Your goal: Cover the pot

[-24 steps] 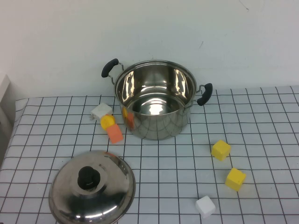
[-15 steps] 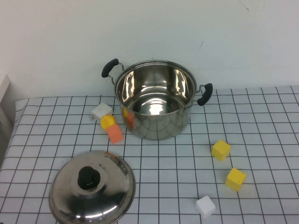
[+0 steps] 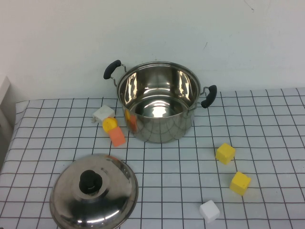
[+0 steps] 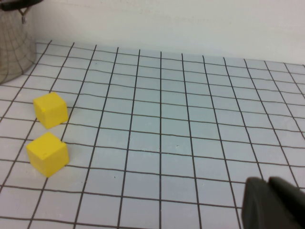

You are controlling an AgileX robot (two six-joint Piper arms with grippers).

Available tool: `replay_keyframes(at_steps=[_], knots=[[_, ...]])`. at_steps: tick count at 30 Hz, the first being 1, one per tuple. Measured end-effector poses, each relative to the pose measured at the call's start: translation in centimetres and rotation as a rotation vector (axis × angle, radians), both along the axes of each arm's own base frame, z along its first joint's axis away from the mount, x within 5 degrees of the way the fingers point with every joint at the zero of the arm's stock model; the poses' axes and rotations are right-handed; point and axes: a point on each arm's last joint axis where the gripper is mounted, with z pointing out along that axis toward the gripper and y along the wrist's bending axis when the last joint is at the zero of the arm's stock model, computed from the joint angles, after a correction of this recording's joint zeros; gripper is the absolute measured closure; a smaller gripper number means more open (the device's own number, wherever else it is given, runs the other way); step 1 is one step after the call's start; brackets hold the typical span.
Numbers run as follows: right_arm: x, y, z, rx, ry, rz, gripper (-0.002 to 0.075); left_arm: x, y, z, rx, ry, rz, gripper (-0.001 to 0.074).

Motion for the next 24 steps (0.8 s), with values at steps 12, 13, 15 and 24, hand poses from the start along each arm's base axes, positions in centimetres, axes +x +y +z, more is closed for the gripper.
replay_keyframes(at_steps=[12,13,15,24], knots=[[0.0,0.0,0.0,0.000,0.000,0.000,0.0715,0.0,0.0,0.0,0.000,0.000,0.000,0.0736],[0.0,0.0,0.0,0.000,0.000,0.000,0.0715,0.0,0.0,0.0,0.000,0.000,0.000,0.0736],[0.0,0.0,0.0,0.000,0.000,0.000,0.0715,0.0,0.0,0.0,0.000,0.000,0.000,0.0736],[0.0,0.0,0.0,0.000,0.000,0.000,0.0715,0.3,0.1,1.3,-0.011,-0.157,0.017,0.0736]])
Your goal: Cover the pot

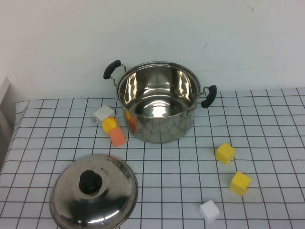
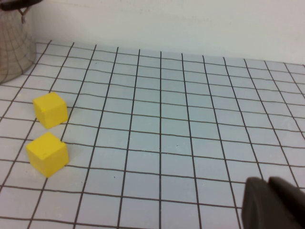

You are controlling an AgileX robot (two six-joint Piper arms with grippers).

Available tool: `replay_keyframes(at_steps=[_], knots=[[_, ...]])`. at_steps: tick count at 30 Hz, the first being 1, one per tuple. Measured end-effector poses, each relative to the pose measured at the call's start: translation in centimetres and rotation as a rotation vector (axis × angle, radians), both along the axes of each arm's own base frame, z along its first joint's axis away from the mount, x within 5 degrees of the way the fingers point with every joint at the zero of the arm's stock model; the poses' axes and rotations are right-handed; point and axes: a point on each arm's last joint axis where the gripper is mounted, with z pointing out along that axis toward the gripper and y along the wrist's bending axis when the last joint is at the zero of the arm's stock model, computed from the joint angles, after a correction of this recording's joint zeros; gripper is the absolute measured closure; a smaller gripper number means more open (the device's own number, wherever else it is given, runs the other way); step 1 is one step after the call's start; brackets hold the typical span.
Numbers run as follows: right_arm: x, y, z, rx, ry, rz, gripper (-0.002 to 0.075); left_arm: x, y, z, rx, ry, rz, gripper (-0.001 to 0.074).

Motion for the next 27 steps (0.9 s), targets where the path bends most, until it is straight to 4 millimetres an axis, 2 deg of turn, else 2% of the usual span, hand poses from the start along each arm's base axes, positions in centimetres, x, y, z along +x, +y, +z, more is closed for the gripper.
replay_keyframes(at_steps=[8,14,18,20,22,24,27], knots=[[0.0,0.0,0.0,0.000,0.000,0.000,0.0715,-0.4,0.5,3.9,-0.034,-0.433,0.047,0.0736],[0.0,0.0,0.0,0.000,0.000,0.000,0.0715,-1.3,0.7,5.8,-0.059,-0.666,0.071,0.0736],[0.0,0.0,0.0,0.000,0.000,0.000,0.0715,-2.1,1.0,6.9,-0.145,-0.818,0.069,0.0736],[0.0,0.0,0.0,0.000,0.000,0.000,0.0715,-1.9,0.9,6.9,-0.150,-0.770,0.062,0.0736],[0.0,0.0,0.0,0.000,0.000,0.000,0.0715,-1.6,0.7,7.6,-0.111,-0.650,0.050,0.0736],[0.0,0.0,0.0,0.000,0.000,0.000,0.0715,-1.4,0.5,9.4,-0.086,-0.550,0.038,0.0736],[0.0,0.0,0.0,0.000,0.000,0.000,0.0715,-0.7,0.4,12.5,-0.076,-0.505,0.033,0.0736]])
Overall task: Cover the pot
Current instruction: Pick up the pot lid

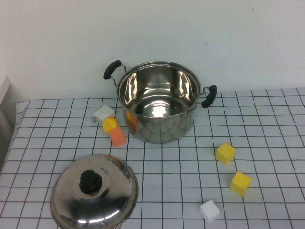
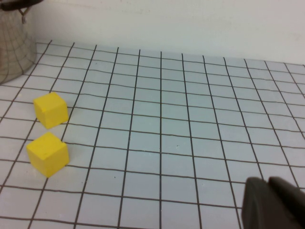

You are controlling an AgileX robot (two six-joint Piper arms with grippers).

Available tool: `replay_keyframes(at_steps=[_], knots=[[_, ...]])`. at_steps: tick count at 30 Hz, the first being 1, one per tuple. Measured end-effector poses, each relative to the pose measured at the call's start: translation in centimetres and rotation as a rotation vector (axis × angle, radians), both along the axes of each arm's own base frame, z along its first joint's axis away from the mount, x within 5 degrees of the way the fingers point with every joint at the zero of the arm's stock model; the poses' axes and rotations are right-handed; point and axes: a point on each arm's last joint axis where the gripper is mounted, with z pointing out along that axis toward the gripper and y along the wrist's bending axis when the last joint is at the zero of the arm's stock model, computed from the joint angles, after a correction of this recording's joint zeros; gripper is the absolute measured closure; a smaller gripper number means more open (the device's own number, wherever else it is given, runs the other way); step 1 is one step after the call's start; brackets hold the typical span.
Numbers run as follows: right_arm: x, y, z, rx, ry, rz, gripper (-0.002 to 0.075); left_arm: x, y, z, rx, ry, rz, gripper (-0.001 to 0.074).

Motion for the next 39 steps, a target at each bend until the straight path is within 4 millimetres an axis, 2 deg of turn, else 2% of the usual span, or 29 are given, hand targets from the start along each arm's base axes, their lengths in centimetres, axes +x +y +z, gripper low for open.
replay_keyframes(at_steps=[3,6,11,15,18,25,30,34,37,39], knots=[[0.0,0.0,0.0,0.000,0.000,0.000,0.0715,1.7,-0.1,2.1,-0.004,0.028,0.000,0.0736],[0.0,0.0,0.0,0.000,0.000,0.000,0.0715,4.1,-0.1,2.8,-0.053,0.043,-0.008,0.0736],[0.0,0.0,0.0,0.000,0.000,0.000,0.0716,8.4,-0.3,2.0,-0.068,0.085,-0.013,0.0736],[0.0,0.0,0.0,0.000,0.000,0.000,0.0716,12.5,-1.3,-1.1,0.050,0.267,-0.059,0.0736],[0.0,0.0,0.0,0.000,0.000,0.000,0.0716,14.9,-1.7,-3.4,0.016,0.370,-0.101,0.0736],[0.0,0.0,0.0,0.000,0.000,0.000,0.0716,18.7,-2.3,-8.2,0.006,0.511,-0.150,0.0736],[0.0,0.0,0.0,0.000,0.000,0.000,0.0716,20.0,-2.9,-10.9,0.045,0.558,-0.203,0.0736],[0.0,0.0,0.0,0.000,0.000,0.000,0.0716,20.0,-3.2,-12.9,0.062,0.565,-0.234,0.0720],[0.0,0.0,0.0,0.000,0.000,0.000,0.0716,19.8,-3.3,-14.7,0.054,0.611,-0.246,0.0636],[0.0,0.0,0.0,0.000,0.000,0.000,0.0716,19.7,-3.6,-15.8,0.064,0.632,-0.277,0.0529]])
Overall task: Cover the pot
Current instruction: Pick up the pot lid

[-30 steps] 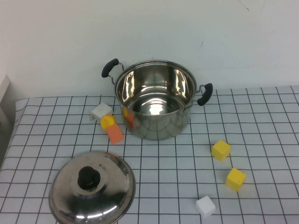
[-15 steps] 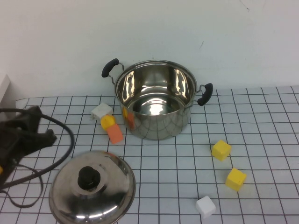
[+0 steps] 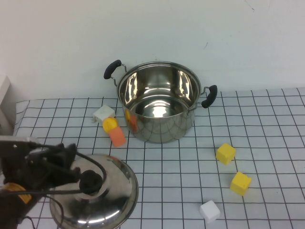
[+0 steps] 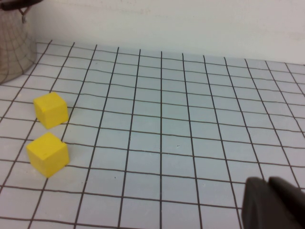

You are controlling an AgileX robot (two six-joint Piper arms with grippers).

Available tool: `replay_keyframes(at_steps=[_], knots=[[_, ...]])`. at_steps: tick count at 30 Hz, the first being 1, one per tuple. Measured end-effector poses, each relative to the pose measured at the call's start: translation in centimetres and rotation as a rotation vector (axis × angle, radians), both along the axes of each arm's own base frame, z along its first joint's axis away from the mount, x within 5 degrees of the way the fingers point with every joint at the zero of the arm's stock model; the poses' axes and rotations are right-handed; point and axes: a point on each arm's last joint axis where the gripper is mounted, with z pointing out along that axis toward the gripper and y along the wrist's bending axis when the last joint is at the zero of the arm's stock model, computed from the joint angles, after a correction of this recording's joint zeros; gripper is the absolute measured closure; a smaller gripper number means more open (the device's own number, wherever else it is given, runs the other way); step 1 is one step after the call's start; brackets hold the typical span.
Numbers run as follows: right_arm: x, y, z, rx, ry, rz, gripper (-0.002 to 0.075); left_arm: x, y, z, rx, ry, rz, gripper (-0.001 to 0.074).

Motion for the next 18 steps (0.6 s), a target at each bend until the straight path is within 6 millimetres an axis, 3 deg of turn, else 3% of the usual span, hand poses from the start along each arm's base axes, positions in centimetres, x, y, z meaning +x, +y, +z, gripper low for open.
replay_keyframes(at_steps=[3,6,12,18], knots=[[0.0,0.0,0.0,0.000,0.000,0.000,0.0716,0.2,-0.6,-1.3,0.018,-0.004,-0.073,0.0347],[0.0,0.0,0.0,0.000,0.000,0.000,0.0716,0.3,-0.9,-3.2,0.050,0.033,-0.114,0.0227],[0.0,0.0,0.0,0.000,0.000,0.000,0.0716,0.1,-0.6,-7.3,0.082,0.178,-0.101,0.0181],[0.0,0.0,0.0,0.000,0.000,0.000,0.0716,-0.2,-0.8,-9.7,0.119,0.234,-0.097,0.0178]])
